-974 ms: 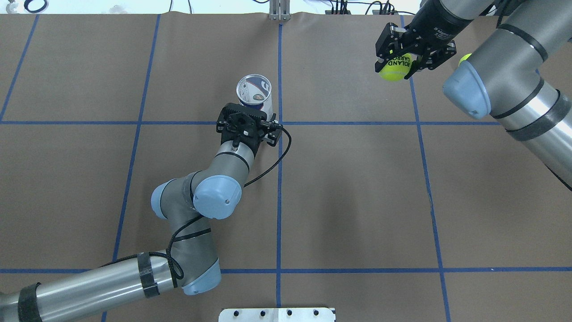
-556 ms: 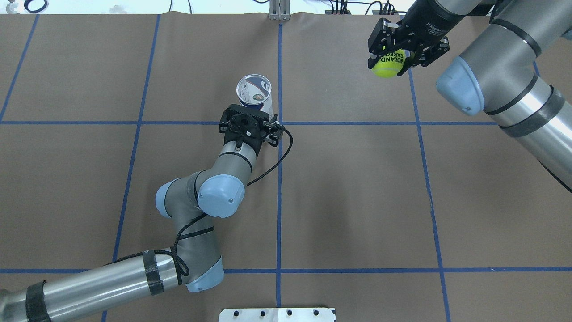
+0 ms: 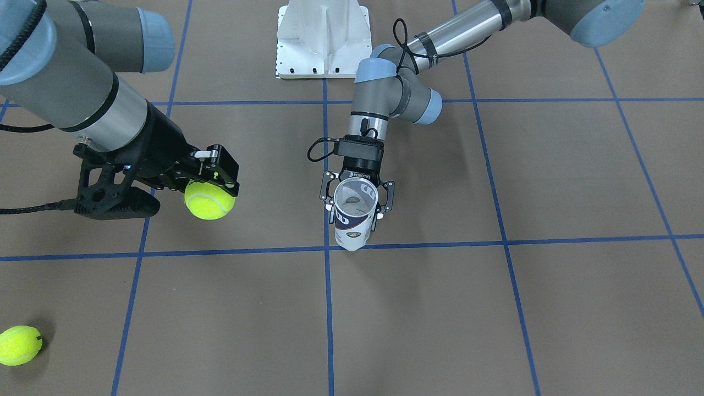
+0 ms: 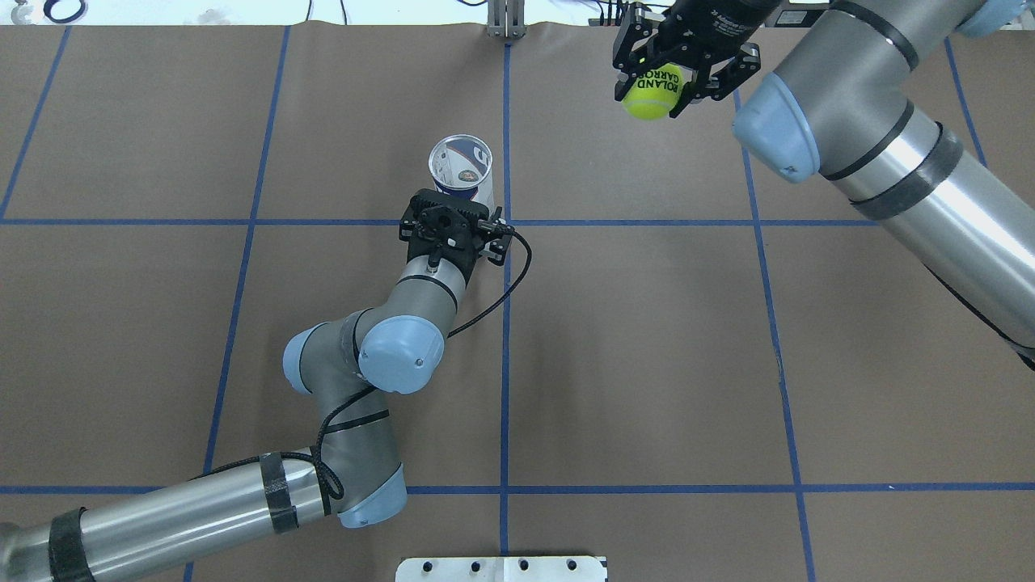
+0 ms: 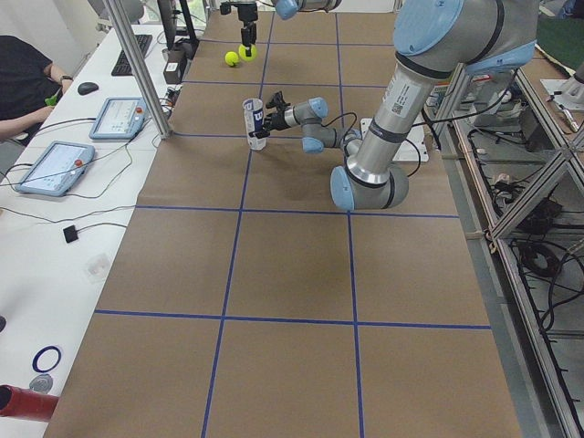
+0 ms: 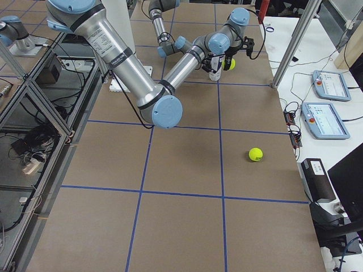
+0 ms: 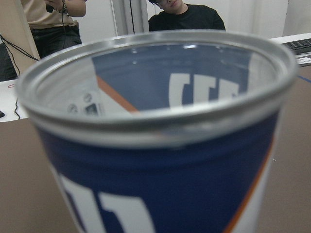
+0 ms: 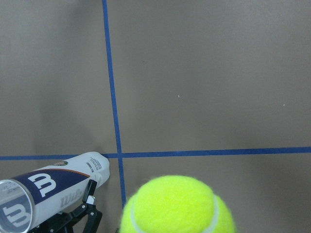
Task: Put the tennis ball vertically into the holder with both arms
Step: 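Lower the ball into the can's open top and release it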
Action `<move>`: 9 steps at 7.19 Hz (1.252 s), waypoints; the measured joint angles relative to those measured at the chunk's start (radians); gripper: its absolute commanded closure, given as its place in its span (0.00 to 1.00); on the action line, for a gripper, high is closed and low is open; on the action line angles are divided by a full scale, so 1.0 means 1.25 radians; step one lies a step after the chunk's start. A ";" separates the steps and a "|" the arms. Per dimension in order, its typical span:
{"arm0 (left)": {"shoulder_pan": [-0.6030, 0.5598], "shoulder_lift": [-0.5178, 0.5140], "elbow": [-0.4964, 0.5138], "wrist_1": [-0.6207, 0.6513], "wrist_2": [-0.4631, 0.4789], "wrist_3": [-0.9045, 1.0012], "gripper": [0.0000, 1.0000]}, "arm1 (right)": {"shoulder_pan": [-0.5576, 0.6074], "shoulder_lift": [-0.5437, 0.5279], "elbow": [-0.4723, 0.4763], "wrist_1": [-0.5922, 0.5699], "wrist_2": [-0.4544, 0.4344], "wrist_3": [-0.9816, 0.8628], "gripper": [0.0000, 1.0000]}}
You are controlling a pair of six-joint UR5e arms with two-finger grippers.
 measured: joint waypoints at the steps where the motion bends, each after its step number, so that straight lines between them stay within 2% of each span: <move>1: 0.000 -0.002 -0.001 0.000 -0.014 0.000 0.35 | -0.012 0.039 -0.027 0.001 -0.010 0.015 1.00; 3: -0.001 -0.008 -0.002 0.000 -0.023 0.000 0.35 | -0.035 0.126 -0.099 0.013 -0.032 0.045 1.00; 5: -0.002 -0.009 -0.002 0.000 -0.024 0.001 0.35 | -0.083 0.191 -0.180 0.074 -0.092 0.106 1.00; 7: -0.004 -0.009 -0.003 0.000 -0.024 0.001 0.35 | -0.125 0.206 -0.208 0.103 -0.143 0.127 1.00; 9: -0.008 -0.009 -0.003 0.000 -0.025 0.001 0.35 | -0.151 0.207 -0.207 0.106 -0.156 0.133 1.00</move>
